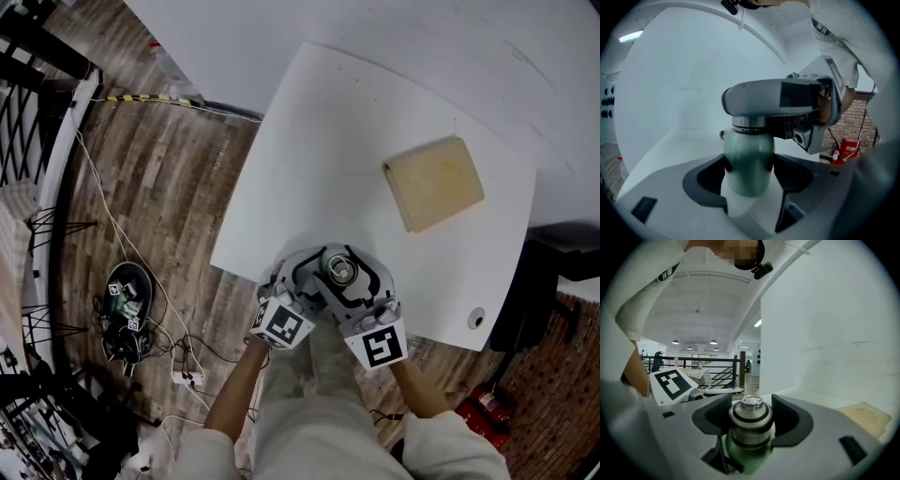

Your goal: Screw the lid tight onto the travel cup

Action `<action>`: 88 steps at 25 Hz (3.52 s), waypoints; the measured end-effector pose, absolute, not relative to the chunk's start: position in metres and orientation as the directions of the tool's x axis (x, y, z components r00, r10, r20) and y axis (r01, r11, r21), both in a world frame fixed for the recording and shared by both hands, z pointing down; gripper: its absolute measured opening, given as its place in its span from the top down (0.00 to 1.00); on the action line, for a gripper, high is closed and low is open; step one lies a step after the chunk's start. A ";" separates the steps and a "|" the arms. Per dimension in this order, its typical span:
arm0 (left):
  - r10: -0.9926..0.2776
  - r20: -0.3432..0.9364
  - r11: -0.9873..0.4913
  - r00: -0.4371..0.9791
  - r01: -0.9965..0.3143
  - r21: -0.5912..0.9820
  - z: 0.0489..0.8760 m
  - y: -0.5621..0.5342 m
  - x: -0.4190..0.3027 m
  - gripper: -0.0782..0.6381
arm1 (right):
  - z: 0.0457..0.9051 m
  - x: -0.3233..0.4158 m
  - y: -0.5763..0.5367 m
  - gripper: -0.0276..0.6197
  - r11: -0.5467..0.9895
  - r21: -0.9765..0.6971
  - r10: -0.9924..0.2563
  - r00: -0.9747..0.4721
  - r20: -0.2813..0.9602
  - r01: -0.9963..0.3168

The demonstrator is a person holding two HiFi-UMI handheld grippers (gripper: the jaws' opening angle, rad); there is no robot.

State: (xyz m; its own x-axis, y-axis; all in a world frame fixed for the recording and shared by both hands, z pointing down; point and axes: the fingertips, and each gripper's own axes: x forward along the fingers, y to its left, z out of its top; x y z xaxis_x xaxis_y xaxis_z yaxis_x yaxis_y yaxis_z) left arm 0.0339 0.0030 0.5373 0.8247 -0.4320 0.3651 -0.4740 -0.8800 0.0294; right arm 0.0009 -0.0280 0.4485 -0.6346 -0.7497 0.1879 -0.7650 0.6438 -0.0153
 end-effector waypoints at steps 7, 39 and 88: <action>-0.433 0.367 -0.879 0.823 -0.475 0.028 0.538 0.001 0.035 0.44 | 0.451 0.011 -0.034 0.56 0.460 -0.002 -0.870 -0.451 0.199 -0.888; -0.433 0.368 -0.880 0.823 -0.475 0.026 0.540 0.001 0.036 0.44 | 0.458 -0.013 -0.002 0.49 0.998 -0.048 -0.023 -0.938 0.345 -0.042; -0.441 0.373 -0.877 0.816 -0.480 0.016 0.538 0.003 0.034 0.44 | 0.455 0.003 -0.024 0.42 0.670 -0.086 -0.714 -0.672 0.198 -0.737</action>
